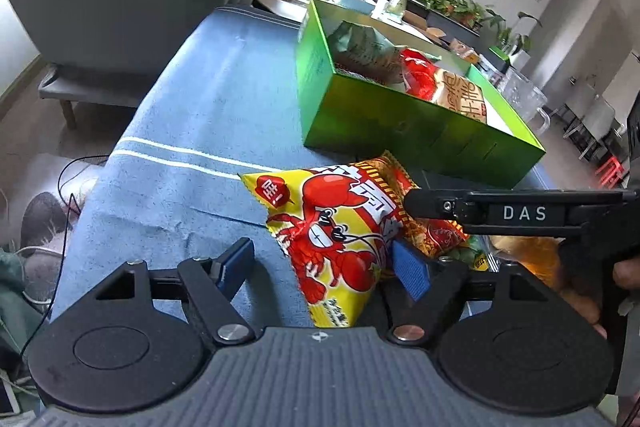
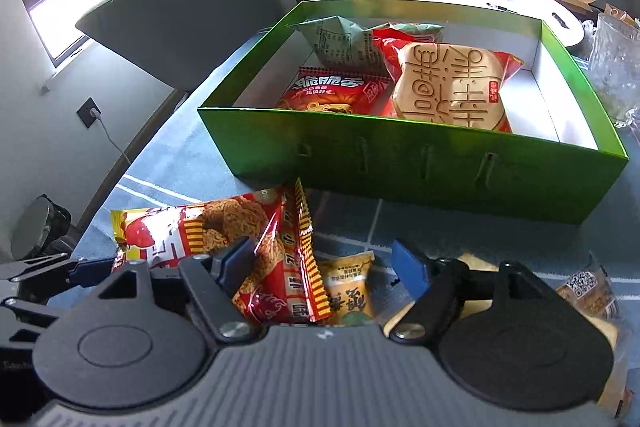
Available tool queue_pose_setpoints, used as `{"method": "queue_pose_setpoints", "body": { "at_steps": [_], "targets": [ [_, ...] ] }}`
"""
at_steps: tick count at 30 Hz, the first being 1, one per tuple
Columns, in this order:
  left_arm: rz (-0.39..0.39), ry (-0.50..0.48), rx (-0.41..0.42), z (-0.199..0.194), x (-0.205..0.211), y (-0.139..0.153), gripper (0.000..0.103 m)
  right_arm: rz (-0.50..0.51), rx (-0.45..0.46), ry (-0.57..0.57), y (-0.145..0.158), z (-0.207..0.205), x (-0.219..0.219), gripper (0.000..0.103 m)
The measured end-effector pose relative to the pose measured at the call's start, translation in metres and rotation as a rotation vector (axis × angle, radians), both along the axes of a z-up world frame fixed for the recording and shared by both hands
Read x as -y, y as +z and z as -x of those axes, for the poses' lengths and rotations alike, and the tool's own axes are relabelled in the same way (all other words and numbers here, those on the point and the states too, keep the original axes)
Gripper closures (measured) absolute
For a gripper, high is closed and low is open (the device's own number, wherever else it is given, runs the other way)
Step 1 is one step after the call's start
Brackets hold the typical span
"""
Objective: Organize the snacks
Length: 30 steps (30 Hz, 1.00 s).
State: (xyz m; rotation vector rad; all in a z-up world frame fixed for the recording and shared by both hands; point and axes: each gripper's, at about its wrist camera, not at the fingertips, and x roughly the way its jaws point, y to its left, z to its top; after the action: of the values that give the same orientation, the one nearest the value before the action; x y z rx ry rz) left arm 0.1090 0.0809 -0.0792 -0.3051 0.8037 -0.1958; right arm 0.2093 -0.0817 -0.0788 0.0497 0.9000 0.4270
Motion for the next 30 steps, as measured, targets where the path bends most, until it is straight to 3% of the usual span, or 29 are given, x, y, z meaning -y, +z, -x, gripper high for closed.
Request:
{"method": "queue_pose_setpoints", "body": {
  "at_steps": [10, 17, 20, 23, 27, 30],
  "targets": [
    [0.066, 0.046, 0.064, 0.015, -0.017, 0.021, 0.035, -0.081, -0.012, -0.007, 0.016, -0.013, 0.018, 0.024],
    [0.141, 0.132, -0.010, -0.003, -0.024, 0.011, 0.035, -0.094, -0.059, 0.014, 0.013, -0.028, 0.003, 0.024],
    [0.142, 0.108, -0.035, -0.011, -0.022, 0.001, 0.032, -0.074, -0.079, 0.033, 0.007, -0.030, -0.006, 0.024],
    [0.125, 0.083, -0.005, -0.008, -0.017, -0.002, 0.030, -0.064, -0.083, 0.031, -0.001, -0.027, -0.010, 0.023],
    [0.174, 0.046, -0.014, -0.007, -0.017, -0.003, 0.043, -0.110, -0.120, 0.025, -0.004, -0.029, -0.002, 0.023],
    [0.168, 0.042, -0.003, -0.005, -0.016, -0.003, 0.045, -0.153, -0.141, 0.041, -0.004, -0.029, 0.002, 0.028]
  ]
}}
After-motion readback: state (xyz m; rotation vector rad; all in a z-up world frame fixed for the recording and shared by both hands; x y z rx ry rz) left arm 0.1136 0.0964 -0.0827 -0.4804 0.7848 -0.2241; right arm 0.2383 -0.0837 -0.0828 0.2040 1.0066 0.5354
